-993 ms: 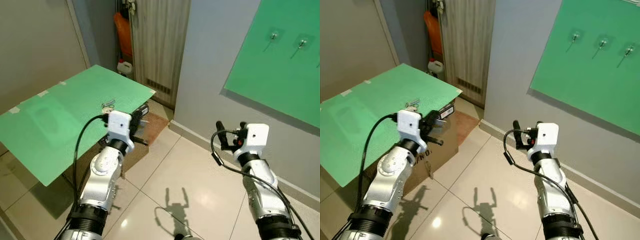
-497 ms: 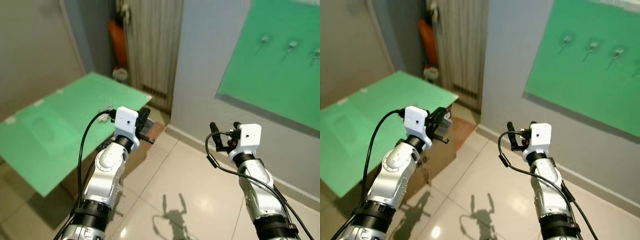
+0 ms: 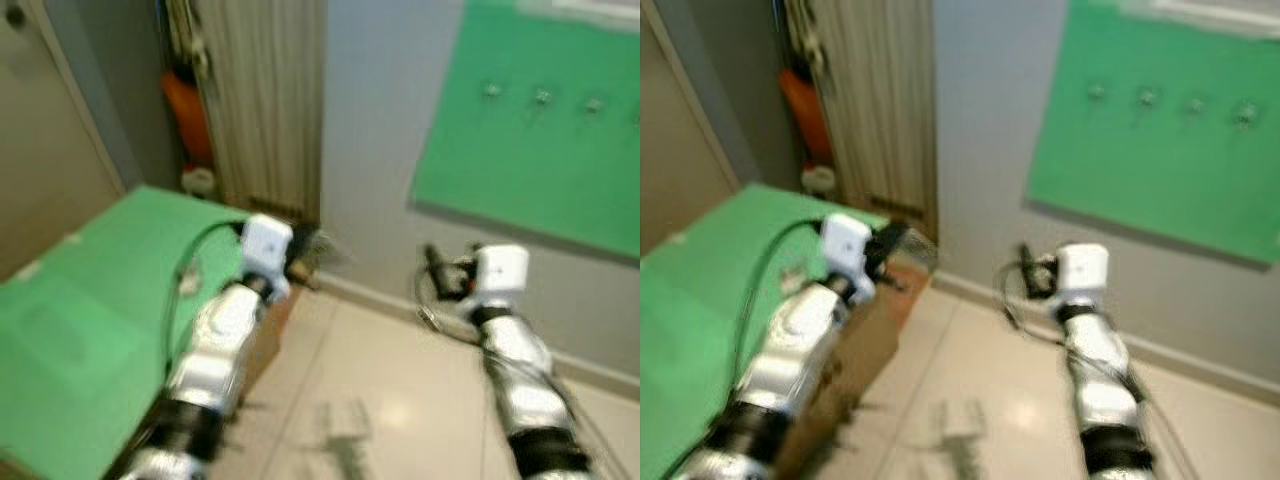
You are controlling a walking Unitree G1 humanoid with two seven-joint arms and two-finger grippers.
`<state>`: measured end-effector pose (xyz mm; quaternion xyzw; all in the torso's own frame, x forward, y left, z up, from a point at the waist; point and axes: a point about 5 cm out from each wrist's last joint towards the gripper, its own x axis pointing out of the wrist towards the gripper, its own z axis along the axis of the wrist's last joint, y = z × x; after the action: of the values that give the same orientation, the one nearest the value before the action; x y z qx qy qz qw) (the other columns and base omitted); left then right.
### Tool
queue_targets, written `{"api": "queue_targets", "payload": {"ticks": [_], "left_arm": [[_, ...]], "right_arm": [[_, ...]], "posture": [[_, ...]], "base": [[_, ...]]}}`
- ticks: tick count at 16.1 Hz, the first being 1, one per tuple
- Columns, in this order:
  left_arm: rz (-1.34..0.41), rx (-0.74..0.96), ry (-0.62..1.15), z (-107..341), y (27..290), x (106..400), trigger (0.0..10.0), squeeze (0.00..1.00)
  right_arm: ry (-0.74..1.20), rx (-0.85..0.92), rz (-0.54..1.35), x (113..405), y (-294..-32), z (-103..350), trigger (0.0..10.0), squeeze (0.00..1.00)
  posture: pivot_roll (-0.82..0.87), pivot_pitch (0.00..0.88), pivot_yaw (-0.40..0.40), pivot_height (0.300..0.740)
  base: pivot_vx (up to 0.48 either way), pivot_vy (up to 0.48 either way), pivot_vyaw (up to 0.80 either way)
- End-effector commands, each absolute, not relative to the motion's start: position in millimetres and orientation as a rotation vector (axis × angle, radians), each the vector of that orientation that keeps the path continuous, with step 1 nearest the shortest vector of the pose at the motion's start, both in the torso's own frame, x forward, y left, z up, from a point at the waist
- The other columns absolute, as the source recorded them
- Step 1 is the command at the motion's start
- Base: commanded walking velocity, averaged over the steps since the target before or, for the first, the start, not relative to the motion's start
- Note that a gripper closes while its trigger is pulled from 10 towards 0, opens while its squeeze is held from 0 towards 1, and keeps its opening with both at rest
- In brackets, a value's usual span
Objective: Hang keys on a hook
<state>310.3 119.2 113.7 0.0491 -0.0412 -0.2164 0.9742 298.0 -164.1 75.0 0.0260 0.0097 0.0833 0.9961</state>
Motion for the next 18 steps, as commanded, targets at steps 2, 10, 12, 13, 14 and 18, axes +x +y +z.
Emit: {"api": "queue_targets", "payload": {"ticks": [2, 10, 12, 13, 14, 18], "left_arm": [[-0.472, 0.100, -0.100, 119.4, 106.8, 312.2, 0.0, 0.00], [-0.504, 0.104, -0.091, 118.5, 102.3, 310.9, 0.0, 0.00], [-0.509, 0.102, -0.101, 119.8, 100.6, 311.0, 0.0, 0.00], [-0.508, 0.102, -0.102, 119.8, 100.4, 311.0, 0.0, 0.00], [-0.506, 0.102, -0.100, 119.7, 100.1, 311.2, 0.0, 0.00], [-0.496, 0.111, -0.095, 118.5, 102.4, 312.2, 0.0, 0.00]], "right_arm": [[0.007, 0.027, 0.130, 298.7, -178.9, 79.0, 10.0, 0.00], [0.010, -0.002, 0.147, 300.7, -176.1, 79.0, 10.0, 0.00], [0.009, -0.007, 0.153, 302.3, -175.3, 79.9, 10.0, 0.00], [0.009, -0.008, 0.154, 302.5, -175.1, 79.8, 10.0, 0.00], [0.011, -0.009, 0.158, 302.9, -174.3, 79.6, 10.0, 0.00], [0.014, -0.011, 0.171, 302.9, -172.3, 78.8, 10.0, 0.00]], "posture": [[-0.01, 0.000, 0.021, 0.740], [-0.01, 0.000, 0.018, 0.740], [-0.01, 0.000, 0.017, 0.740], [-0.01, 0.000, 0.016, 0.740], [-0.01, 0.000, 0.016, 0.740], [-0.01, 0.000, 0.015, 0.740]], "base": [[0.480, 0.000, -0.60], [0.120, 0.000, -0.14], [0.000, 0.000, 0.00], [0.000, 0.000, 0.00], [0.266, -0.398, 0.00], [0.272, -0.391, 0.00]]}}
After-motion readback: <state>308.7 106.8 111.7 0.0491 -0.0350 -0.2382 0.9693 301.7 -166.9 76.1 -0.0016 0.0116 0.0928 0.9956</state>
